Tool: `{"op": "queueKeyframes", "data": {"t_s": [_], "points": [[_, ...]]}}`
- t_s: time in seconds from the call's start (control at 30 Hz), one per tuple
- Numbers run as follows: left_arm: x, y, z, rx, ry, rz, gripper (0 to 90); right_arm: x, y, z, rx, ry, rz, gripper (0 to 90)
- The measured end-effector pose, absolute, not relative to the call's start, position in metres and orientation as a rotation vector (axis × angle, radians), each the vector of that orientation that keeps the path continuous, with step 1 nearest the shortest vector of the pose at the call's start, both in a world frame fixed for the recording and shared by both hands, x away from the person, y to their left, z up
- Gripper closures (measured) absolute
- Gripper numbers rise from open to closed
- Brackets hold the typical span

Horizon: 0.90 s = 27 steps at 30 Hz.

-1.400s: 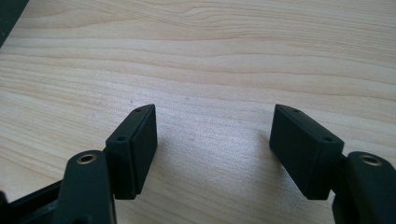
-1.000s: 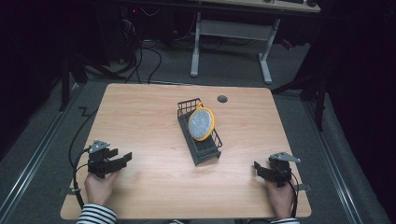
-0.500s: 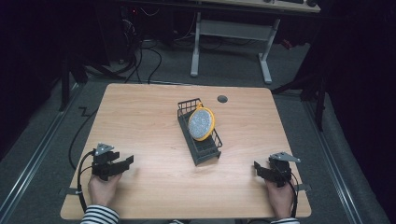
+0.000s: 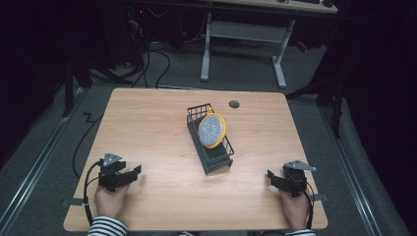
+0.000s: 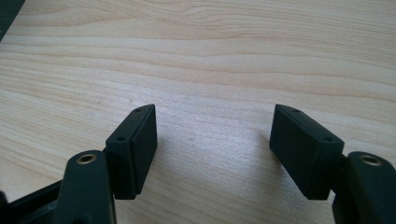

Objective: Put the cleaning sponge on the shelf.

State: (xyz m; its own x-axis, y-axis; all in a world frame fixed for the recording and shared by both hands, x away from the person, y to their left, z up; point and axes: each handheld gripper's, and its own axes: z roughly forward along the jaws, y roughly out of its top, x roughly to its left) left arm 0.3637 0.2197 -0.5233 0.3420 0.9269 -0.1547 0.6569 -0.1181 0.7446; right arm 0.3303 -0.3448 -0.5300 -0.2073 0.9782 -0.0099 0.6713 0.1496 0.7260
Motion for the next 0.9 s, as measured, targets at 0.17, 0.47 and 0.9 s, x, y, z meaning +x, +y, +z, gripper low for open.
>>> {"op": "queueKeyframes", "data": {"t_s": [0.17,0.47,0.9], "points": [[0.363,0.219,-0.525,1.864,1.395,0.467,34.5,0.330,-0.345,-0.530,1.571,1.945,0.824,32.1],[0.363,0.216,-0.531,1.900,1.399,0.492,34.4,0.330,-0.344,-0.530,1.570,1.944,0.825,32.1],[0.360,0.211,-0.537,1.941,1.373,0.600,33.8,0.330,-0.344,-0.530,1.569,1.945,0.824,32.1]]}}
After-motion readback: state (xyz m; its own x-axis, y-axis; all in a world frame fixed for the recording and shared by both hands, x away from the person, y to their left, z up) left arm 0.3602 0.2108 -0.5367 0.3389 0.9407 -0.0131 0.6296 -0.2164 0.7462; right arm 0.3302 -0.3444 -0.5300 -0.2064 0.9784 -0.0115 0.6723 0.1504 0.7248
